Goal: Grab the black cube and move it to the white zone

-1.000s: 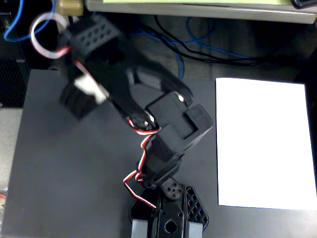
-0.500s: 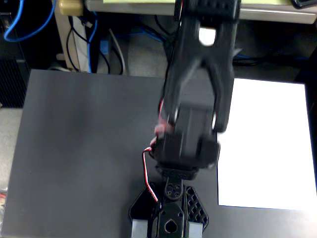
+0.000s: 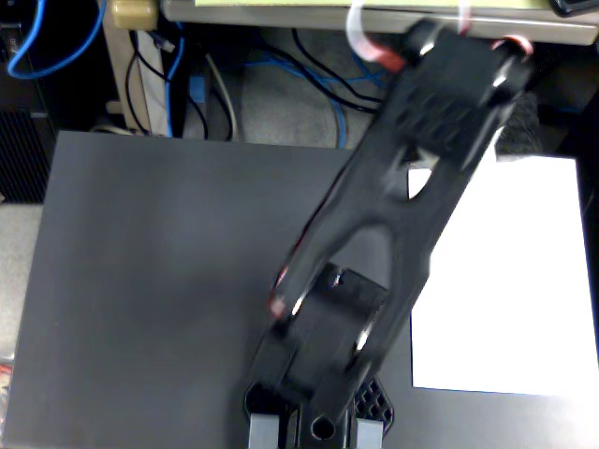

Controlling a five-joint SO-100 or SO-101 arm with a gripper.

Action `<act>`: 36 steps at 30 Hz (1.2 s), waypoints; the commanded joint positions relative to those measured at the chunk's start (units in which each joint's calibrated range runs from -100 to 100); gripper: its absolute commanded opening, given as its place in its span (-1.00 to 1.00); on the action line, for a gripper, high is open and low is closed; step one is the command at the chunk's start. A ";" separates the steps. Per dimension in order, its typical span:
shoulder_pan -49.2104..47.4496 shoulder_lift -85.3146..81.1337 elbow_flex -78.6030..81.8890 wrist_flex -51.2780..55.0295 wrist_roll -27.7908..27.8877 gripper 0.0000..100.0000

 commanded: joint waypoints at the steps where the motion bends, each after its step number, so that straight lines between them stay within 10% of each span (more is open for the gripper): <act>1: 4.29 17.60 -8.36 -5.58 -0.10 -0.97; 36: 18.71 35.58 -6.73 -19.13 6.71 -0.96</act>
